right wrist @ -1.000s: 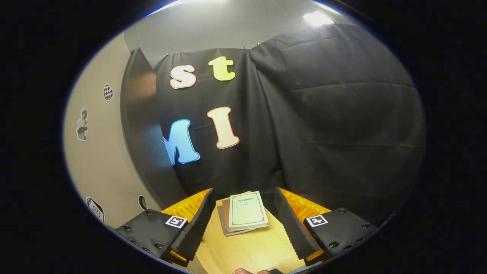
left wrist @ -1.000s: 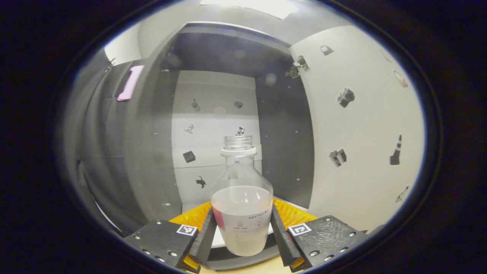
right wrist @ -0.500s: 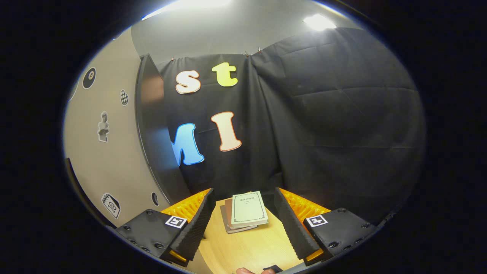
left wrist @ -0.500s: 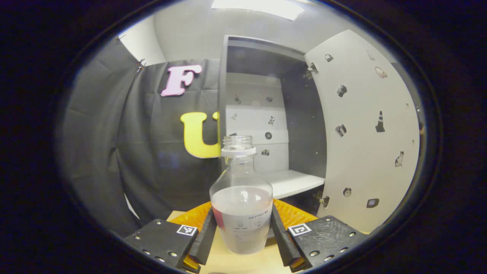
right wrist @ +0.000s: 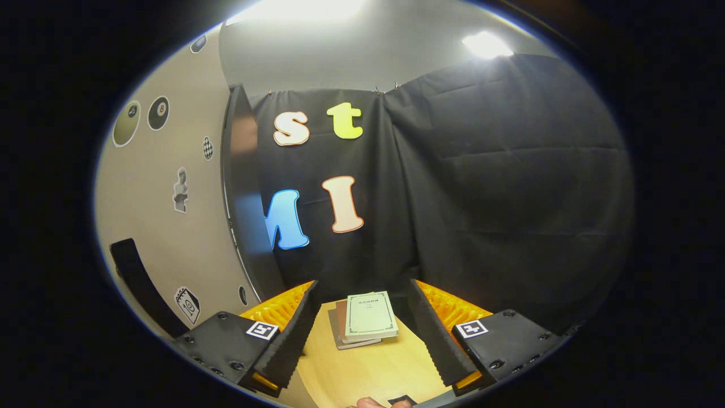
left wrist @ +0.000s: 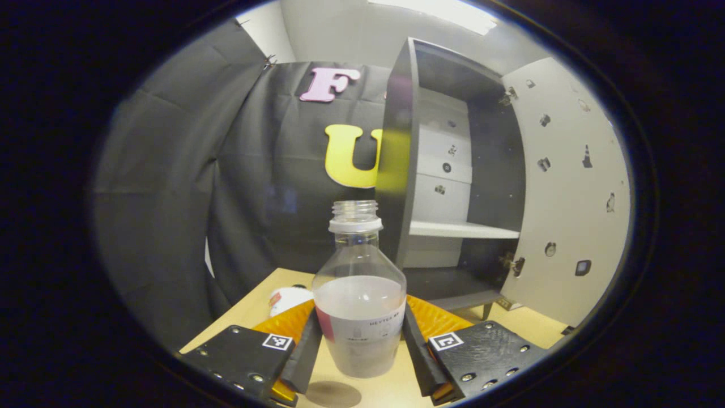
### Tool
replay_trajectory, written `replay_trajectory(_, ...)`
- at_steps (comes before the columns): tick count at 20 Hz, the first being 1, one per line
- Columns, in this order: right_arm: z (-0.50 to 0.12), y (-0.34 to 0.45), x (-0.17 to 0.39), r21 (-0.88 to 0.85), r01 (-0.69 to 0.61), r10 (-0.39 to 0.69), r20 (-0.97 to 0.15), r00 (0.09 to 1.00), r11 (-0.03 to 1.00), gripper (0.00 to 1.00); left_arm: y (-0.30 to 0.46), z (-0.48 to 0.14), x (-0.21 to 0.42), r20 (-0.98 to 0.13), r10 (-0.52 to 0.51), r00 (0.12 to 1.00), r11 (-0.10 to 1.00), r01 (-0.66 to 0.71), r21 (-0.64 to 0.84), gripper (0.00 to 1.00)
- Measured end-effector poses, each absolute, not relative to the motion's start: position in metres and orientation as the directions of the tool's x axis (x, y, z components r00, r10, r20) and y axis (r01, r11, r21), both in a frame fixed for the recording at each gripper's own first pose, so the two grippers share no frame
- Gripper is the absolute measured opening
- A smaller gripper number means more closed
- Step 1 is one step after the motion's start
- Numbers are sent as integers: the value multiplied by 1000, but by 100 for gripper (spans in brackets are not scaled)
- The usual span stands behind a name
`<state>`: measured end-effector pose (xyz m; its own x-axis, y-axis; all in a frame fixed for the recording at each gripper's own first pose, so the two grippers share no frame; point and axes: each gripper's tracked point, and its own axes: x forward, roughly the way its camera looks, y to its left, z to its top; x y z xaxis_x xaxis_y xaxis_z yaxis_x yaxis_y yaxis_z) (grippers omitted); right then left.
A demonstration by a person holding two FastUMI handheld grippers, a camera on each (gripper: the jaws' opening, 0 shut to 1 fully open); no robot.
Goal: Open the cabinet door with the right hand, grasp the bottle in the cabinet with the left hand and place it on the coaster, then close the cabinet door with the right hand.
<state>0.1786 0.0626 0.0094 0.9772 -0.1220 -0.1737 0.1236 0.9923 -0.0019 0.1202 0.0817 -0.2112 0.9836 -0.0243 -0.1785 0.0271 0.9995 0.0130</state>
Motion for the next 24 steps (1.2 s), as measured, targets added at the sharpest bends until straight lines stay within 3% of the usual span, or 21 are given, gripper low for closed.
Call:
replay_trajectory(6,7,56,158,-84,176,-189,-187,964,981,98,119,-299,107,-228,56,972,997,-41,69,72)
replay_trajectory(11,1,50,140,-82,212,-226,-234,945,974,98,107,-359,89,-262,34,964,991,1,133,72)
replay_trajectory(24,-2,27,112,-60,292,-298,-236,925,955,98,96,-387,65,-326,-9,945,988,58,143,75)
